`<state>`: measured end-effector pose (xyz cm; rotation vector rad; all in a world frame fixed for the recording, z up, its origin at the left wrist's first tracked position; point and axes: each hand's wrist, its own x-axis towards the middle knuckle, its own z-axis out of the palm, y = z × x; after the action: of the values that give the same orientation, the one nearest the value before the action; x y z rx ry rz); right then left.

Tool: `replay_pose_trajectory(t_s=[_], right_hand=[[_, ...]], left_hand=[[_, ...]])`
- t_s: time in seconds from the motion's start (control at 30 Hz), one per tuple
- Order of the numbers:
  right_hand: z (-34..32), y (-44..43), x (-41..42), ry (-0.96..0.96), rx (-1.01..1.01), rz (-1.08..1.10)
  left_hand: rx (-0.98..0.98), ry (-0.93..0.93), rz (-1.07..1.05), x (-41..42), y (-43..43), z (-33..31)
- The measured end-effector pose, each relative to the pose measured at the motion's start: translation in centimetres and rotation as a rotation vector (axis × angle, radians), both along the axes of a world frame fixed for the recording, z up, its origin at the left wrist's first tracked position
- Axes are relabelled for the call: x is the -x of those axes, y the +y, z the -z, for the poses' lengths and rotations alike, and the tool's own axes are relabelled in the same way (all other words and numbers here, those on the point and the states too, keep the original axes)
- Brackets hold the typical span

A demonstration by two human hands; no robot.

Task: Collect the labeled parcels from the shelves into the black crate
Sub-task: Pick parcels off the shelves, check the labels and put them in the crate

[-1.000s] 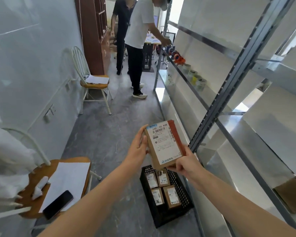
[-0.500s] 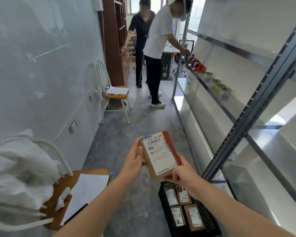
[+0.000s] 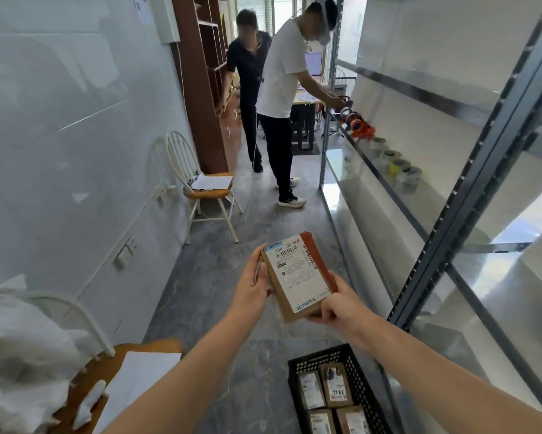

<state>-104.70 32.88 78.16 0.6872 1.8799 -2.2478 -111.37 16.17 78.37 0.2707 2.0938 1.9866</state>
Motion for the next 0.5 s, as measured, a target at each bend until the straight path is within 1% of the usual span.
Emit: replay_pose_trajectory(t_s=[0.23,0.4,0.5], right_hand=[[1.9,9.6,0.7,-0.025,0.004,0.051],[4.4,13.6,0.2,-0.058,-0.071,0.041],[6.5,14.8,-0.1,-0.117,-0.058,0.055]], left_hand=[[0.025,-0.033,0.032,1.8,9.9,1.6],[-0.001,-0.112,-0.009,1.2,14.4,5.8],[-0.004,-0.184,-0.044,0.9,15.8,8.2]])
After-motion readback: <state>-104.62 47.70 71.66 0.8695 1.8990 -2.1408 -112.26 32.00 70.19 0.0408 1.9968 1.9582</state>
